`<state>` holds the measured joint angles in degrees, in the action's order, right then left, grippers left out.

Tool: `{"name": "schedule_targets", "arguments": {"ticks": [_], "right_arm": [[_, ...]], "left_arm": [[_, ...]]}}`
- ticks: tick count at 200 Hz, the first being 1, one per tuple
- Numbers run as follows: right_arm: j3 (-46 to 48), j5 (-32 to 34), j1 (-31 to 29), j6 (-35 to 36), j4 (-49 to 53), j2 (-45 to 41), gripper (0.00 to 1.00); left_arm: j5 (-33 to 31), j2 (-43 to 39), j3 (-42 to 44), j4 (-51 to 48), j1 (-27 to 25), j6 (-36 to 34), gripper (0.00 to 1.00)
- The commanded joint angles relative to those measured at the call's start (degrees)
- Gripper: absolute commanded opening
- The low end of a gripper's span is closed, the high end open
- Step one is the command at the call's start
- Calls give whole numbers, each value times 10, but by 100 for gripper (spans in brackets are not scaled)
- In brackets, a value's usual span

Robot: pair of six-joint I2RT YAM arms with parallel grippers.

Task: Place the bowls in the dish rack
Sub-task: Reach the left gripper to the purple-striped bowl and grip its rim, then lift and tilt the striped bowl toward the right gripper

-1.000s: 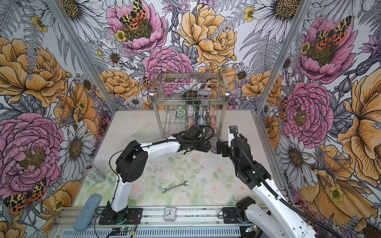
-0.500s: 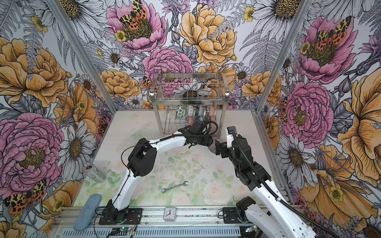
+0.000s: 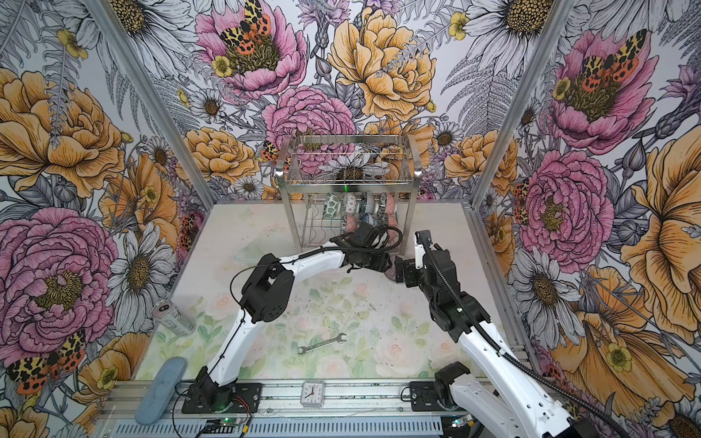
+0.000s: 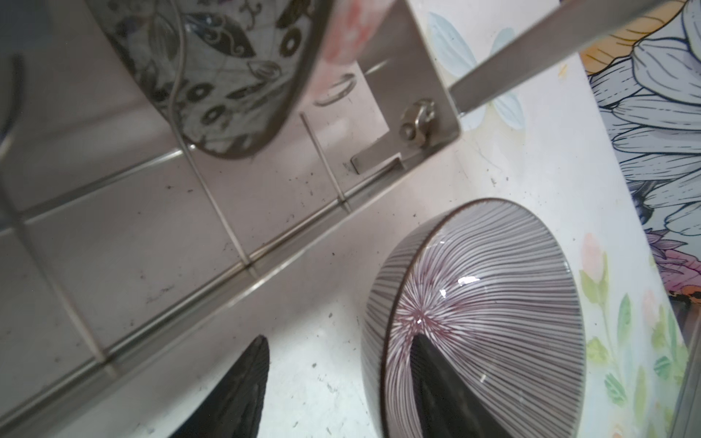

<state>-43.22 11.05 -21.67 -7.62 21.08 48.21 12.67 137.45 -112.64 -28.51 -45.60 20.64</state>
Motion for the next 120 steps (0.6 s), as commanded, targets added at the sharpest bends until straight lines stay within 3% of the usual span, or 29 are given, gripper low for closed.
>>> {"name": "schedule_targets", "arguments": {"ticks": [1,56,88,120], "right_arm": [[3,-11,7,3,-20,-3,100],[6,-20,19,2,-19,-9,100],[3,-24,24,2,-19,-9,100],[2,-30,25,1,-19,-18,100]], "left_arm": [[28,21,-19,-4,2,-4,55],[37,40,-50,-14,-3,-2,36],[36,34,-50,-22,-4,-4,17],[34,13,-33,-22,-4,-7,4]]}}
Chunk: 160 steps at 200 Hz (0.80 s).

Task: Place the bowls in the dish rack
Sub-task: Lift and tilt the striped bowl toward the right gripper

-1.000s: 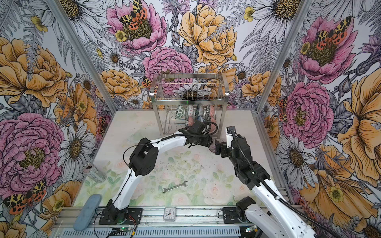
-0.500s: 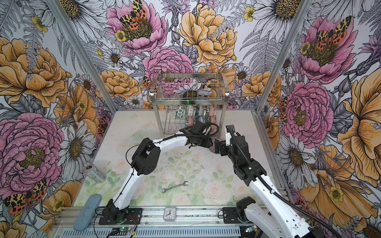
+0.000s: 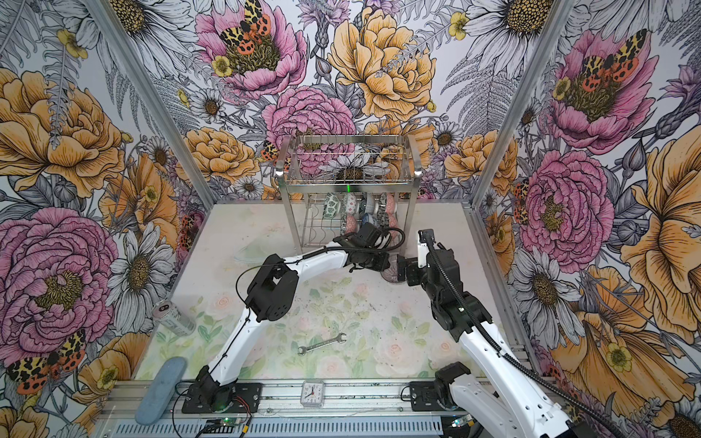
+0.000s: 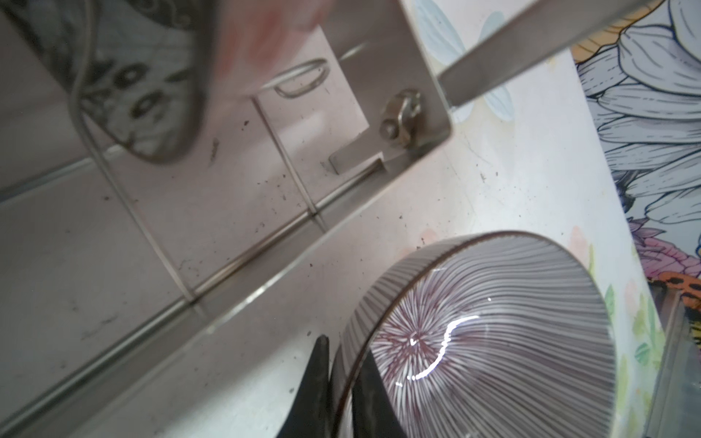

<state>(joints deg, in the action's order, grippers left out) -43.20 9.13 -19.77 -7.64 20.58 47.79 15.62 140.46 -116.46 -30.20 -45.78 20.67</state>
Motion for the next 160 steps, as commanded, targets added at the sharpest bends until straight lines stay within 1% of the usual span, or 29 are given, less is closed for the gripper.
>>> {"name": "schedule_targets", "arguments": {"ticks": [1,12,57,103,135,160], "right_arm": [[2,-10,7,0,-14,-14,100],[2,-15,6,-1,-14,-18,100],[2,-34,6,-14,-10,-35,100],[-6,-54,7,-19,-3,-42,100],[-23,-73,6,-24,-4,-41,100],[-54,-105,6,-34,-4,-35,100]], "left_arm": [[5,-18,6,-6,-2,-7,4],[1,-29,16,-6,-3,-11,0],[-41,-85,61,-2,-10,-23,0],[-77,-126,64,-1,-13,-27,0],[-123,-188,93,2,-26,-32,0],[-161,-253,154,20,-34,-29,0]]}}
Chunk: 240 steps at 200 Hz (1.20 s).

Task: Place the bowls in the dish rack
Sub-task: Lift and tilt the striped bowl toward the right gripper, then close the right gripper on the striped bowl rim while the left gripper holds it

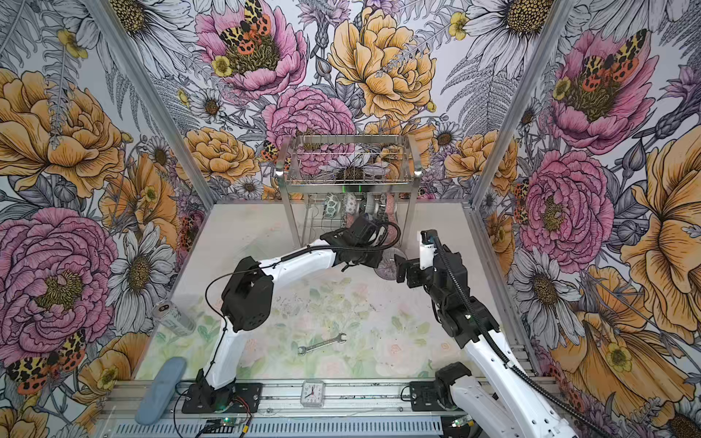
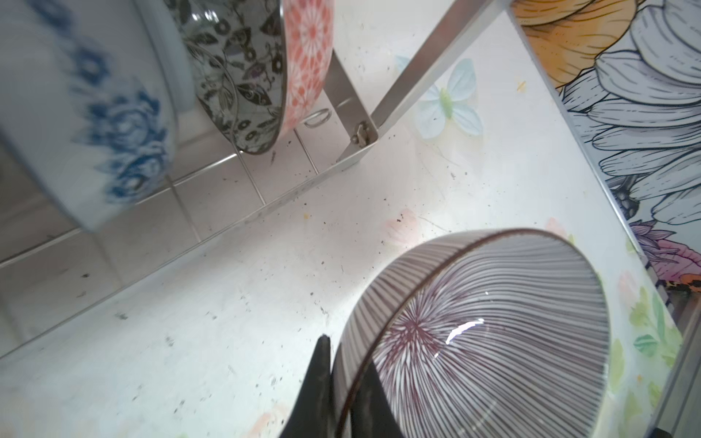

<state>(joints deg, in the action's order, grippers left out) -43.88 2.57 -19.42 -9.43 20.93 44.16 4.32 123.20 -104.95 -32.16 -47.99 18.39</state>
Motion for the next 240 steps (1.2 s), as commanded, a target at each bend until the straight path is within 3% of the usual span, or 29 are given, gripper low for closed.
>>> {"name": "schedule_targets", "arguments": {"ticks": [1,58,103,152,189,240], "right_arm": [[-49,-41,3,-17,-7,3,100],[-94,-176,-9,-95,-9,48,100],[-126,-123,-101,-98,-18,103,100],[-132,-109,-158,-128,-66,172,100],[-136,-88,-185,-152,-97,222,100],[-213,-92,-194,-175,-134,324,96]], "left_arm": [[-49,-83,41,41,-12,-6,0],[-145,-271,235,90,-36,34,0],[-225,-444,416,145,-31,68,0],[-239,-572,505,152,24,71,0],[-206,-601,524,168,79,69,0],[-167,-548,500,208,120,67,0]]}}
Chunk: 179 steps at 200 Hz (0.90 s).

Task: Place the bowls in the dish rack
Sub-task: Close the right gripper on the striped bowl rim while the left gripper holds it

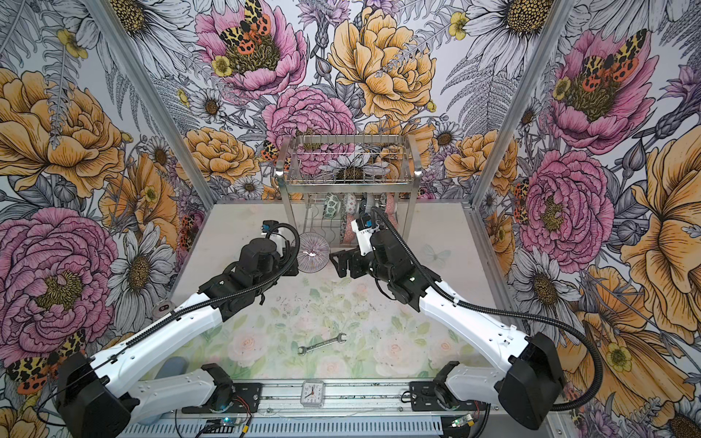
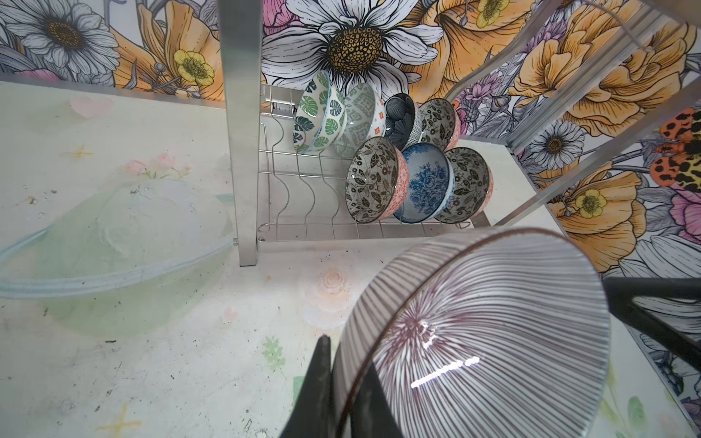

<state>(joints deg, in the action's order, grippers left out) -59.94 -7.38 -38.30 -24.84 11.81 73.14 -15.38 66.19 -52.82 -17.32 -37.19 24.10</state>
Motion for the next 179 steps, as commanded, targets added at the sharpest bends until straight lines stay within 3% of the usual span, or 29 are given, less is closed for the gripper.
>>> {"name": "schedule_targets", "arguments": {"ticks": [1,95,179], "right_arm": [[-54,8,-5,-23,-43,36,96],[-84,78,-14,-51,-41,134,82],[-101,74,-15,-82,-51,169,29]], "left_arm": [[30,23,-22,60,12,10,0],[77,90,-40,135,30,33,0],[108,110,-43,160,31,52,0]]}}
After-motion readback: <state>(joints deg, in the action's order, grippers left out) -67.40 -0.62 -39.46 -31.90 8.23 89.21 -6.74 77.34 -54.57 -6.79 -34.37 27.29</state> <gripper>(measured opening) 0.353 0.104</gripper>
